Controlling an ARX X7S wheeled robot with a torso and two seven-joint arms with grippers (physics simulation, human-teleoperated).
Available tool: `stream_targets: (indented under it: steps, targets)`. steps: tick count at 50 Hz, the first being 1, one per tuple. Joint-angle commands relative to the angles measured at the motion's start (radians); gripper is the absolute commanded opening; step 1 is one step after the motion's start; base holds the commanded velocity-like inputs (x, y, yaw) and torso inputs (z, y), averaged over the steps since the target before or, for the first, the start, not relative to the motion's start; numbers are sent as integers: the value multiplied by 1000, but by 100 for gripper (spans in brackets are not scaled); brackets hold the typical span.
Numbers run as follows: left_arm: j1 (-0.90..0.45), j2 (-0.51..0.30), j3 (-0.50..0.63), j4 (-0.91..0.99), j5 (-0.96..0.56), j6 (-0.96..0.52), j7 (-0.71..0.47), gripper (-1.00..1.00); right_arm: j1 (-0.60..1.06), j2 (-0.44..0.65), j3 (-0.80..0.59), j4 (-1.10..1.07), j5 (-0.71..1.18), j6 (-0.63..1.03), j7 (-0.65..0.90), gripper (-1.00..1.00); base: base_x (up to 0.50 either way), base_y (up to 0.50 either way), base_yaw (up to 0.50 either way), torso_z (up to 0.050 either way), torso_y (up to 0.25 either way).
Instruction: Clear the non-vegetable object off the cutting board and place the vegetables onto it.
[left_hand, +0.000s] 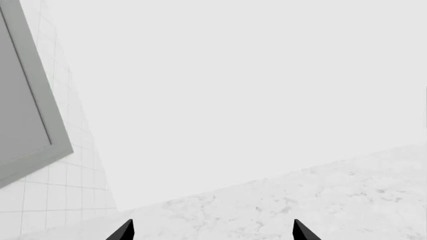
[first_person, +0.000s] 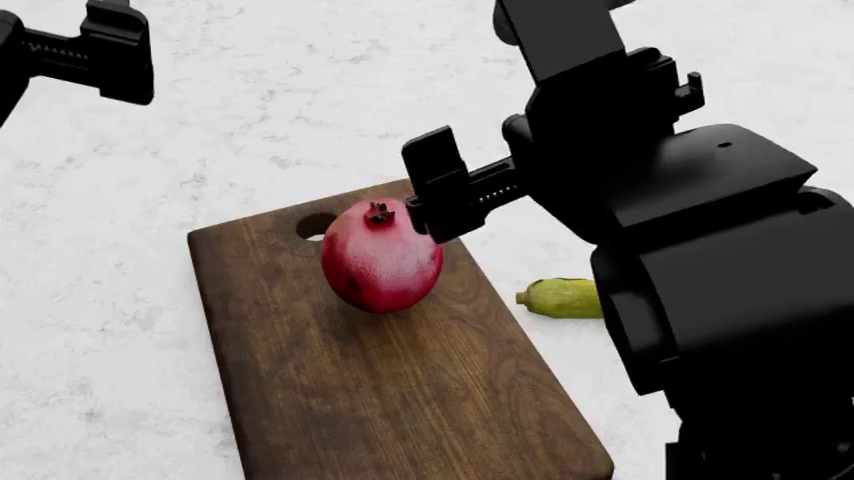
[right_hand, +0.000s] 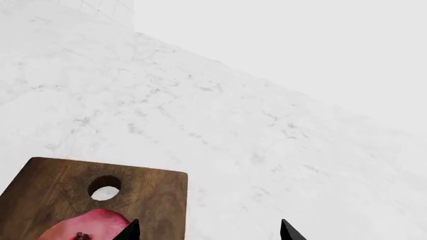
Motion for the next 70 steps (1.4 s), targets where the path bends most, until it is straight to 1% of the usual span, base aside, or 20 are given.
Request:
stream_targets:
  steps: [1,3,6,19,26,32,39,54,70]
  targets:
    - [-11,13,-20,0,-9,-9,44,100,-44,-49,9,21,26,-11,-59,100,0,0,0,0,0]
    - [-10,10,-21,2,-9,-10,42,100,-42,-47,-15,14,32,-4,-67,100,0,0,0,0,0]
    - [-11,9,-21,-3,-9,-5,43,100,-46,-59,-4,1,48,19,-72,100,0,0,0,0,0]
    - [-23,9,-16,-16,-10,3,42,100,-33,-72,-35,-73,109,113,-88,100,0,0,0,0,0]
    - [-23,7,-17,-14,-13,2,40,100,-17,-76,-45,-74,173,133,-59,100,0,0,0,0,0]
    - [-19,3,-18,-6,-15,-1,38,100,-10,-44,-106,-19,164,50,-76,100,0,0,0,0,0]
    - [-20,6,-12,-18,-13,10,36,100,5,-37,-172,61,148,-23,-104,100,0,0,0,0,0]
    - [-21,-1,-14,-19,-18,13,34,100,29,-42,-238,172,146,-109,-163,100,0,0,0,0,0]
    - [-25,-1,-11,-19,-22,13,29,100,8,-36,-282,275,141,-174,-204,100,0,0,0,0,0]
